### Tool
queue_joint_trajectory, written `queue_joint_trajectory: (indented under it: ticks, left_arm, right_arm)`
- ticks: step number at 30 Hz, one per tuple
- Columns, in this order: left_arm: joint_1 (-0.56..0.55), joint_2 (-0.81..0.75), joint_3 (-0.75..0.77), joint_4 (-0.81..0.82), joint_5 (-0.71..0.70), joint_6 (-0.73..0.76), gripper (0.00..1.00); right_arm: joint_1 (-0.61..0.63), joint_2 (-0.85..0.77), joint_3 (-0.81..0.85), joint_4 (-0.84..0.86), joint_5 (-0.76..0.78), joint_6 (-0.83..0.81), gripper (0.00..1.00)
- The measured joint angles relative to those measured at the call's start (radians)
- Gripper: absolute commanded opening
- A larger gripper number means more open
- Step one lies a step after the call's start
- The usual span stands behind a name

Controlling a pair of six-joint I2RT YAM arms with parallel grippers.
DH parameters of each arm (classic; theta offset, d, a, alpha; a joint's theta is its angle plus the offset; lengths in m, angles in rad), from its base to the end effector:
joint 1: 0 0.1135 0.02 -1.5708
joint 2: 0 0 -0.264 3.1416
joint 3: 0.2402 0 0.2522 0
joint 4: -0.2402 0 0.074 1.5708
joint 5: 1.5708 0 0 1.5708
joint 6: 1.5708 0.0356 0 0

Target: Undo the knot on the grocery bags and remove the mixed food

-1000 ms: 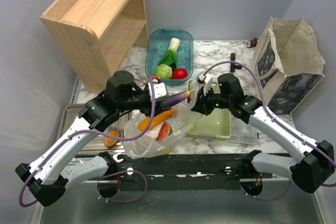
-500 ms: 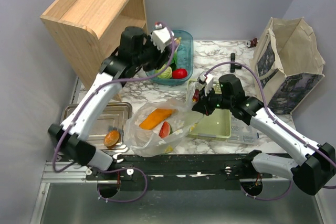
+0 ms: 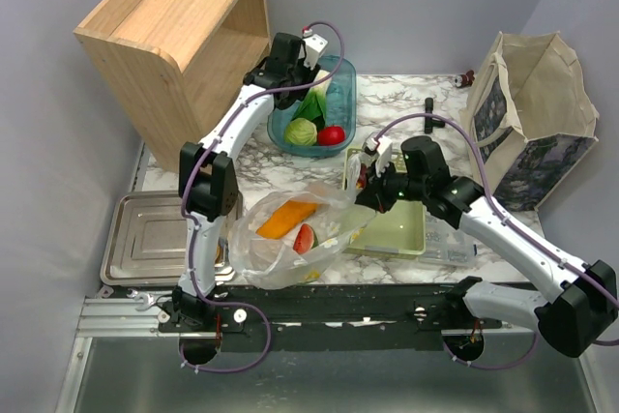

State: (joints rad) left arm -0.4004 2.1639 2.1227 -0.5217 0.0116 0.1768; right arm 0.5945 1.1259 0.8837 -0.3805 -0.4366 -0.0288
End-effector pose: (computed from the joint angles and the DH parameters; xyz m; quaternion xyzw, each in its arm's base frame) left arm 0.4672 -0.1982 0.3238 0.2519 0.8387 -0.0589 0.4793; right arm 0.1945 0.1496 0.2893 -0.3604 0.7965 0.3094 0.3742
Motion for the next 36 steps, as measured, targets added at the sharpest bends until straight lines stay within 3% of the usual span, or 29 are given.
queue_joint_trajectory:
  ticks: [3,5,9,10,11,16,21,24,27,30,36]
  left_arm:
    - [0.009,0.072,0.042,0.008,-0.035,0.042,0.28]
    - [0.016,0.096,0.049,0.019,-0.053,0.066,0.53]
    - [0.034,0.112,0.056,0.019,-0.060,0.114,0.83]
    - [0.035,0.111,0.059,0.019,-0.057,0.117,0.97]
    - [0.039,0.106,0.060,0.022,-0.051,0.122,0.98]
    - [0.049,-0.056,-0.066,0.008,0.069,0.130,0.99]
    - [0.048,-0.486,-0.313,-0.047,0.398,0.191,0.97]
    - [0.037,-0.726,-0.417,-0.069,0.568,0.249,0.80]
    - [-0.032,-0.995,-0.579,-0.135,0.677,0.388,0.57]
    - [-0.129,-1.125,-0.724,-0.209,0.703,0.517,0.44]
    - [-0.344,-1.147,-1.074,-0.324,0.548,0.635,0.35]
  right_arm:
    - [0.000,0.016,0.016,-0.012,0.000,-0.005,0.01]
    - [0.000,0.027,0.027,-0.018,0.000,-0.009,0.01]
    - [0.000,0.044,0.045,-0.019,0.000,-0.010,0.01]
    - [0.000,0.047,0.048,-0.018,0.000,-0.010,0.01]
    - [0.000,0.050,0.050,-0.016,-0.001,-0.008,0.01]
    - [0.000,0.070,0.056,0.000,-0.011,0.014,0.01]
    - [0.000,0.090,0.081,0.025,-0.033,0.068,0.01]
    - [0.000,0.095,0.099,0.049,-0.054,0.107,0.01]
    - [0.000,0.098,0.108,0.071,-0.083,0.142,0.01]
    - [0.000,0.099,0.109,0.082,-0.114,0.168,0.01]
    - [0.000,0.099,0.108,0.093,-0.157,0.190,0.01]
